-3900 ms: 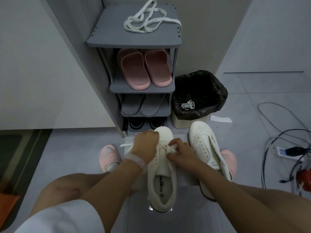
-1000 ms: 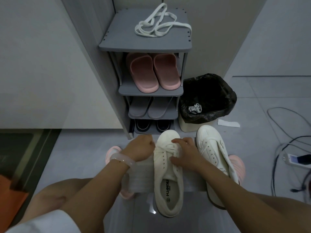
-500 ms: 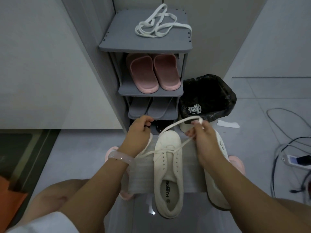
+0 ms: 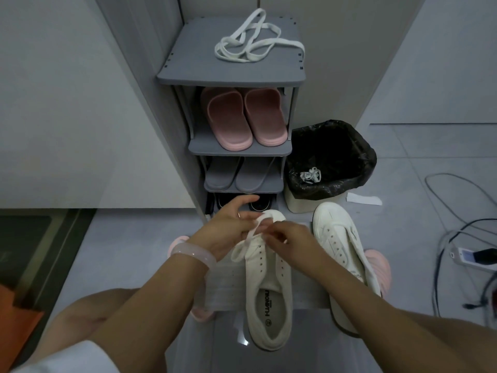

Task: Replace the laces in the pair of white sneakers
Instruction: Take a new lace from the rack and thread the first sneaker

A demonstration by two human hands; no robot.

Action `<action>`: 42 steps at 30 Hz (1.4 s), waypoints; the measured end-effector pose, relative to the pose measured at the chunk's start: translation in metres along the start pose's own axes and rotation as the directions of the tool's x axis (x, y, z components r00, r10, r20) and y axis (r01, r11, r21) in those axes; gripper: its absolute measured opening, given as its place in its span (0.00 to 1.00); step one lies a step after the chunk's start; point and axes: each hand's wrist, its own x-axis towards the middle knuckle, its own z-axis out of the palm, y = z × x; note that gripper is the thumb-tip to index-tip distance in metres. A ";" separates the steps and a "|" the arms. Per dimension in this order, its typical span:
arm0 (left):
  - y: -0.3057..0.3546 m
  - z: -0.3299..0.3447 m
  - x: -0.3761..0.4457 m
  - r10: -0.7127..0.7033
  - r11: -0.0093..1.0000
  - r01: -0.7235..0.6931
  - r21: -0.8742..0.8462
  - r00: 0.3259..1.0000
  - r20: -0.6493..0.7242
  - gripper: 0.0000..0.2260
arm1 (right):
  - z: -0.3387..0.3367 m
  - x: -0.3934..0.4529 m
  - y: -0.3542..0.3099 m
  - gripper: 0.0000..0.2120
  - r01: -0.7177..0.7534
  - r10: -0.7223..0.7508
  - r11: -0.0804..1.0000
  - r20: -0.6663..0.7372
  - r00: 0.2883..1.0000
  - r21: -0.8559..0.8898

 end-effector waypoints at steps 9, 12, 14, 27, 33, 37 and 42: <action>0.007 -0.004 0.000 0.033 0.943 -0.022 -0.333 0.999 0.028 0.18 | 0.005 -0.007 -0.015 0.07 -0.183 -0.044 0.812 0.370 0.928 0.555; 0.014 -0.009 0.002 0.016 0.915 -0.018 -0.404 1.000 -0.007 0.14 | 0.004 -0.012 -0.018 0.09 -0.125 -0.099 0.864 0.408 0.908 0.488; 0.019 -0.015 0.006 0.003 0.897 -0.040 -0.440 0.996 -0.086 0.10 | 0.003 -0.013 -0.019 0.11 -0.082 -0.116 0.910 0.441 0.890 0.405; 0.026 -0.010 -0.009 0.062 0.984 -0.067 0.164 0.997 0.037 0.13 | -0.001 -0.005 -0.022 0.16 -0.343 0.110 0.690 0.376 0.920 0.638; 0.018 0.002 -0.019 -0.210 0.860 0.042 0.508 0.938 0.277 0.33 | -0.010 0.002 -0.017 0.17 -0.366 0.244 0.267 0.305 0.921 0.891; 0.019 -0.009 -0.012 -0.229 0.734 0.091 0.673 0.966 0.119 0.29 | -0.012 0.000 -0.018 0.11 -0.188 0.245 0.439 0.084 0.966 0.879; 0.015 -0.013 -0.007 -0.120 0.574 0.021 0.818 0.991 0.058 0.17 | -0.005 -0.004 -0.024 0.06 -0.113 0.094 0.608 0.070 0.993 0.786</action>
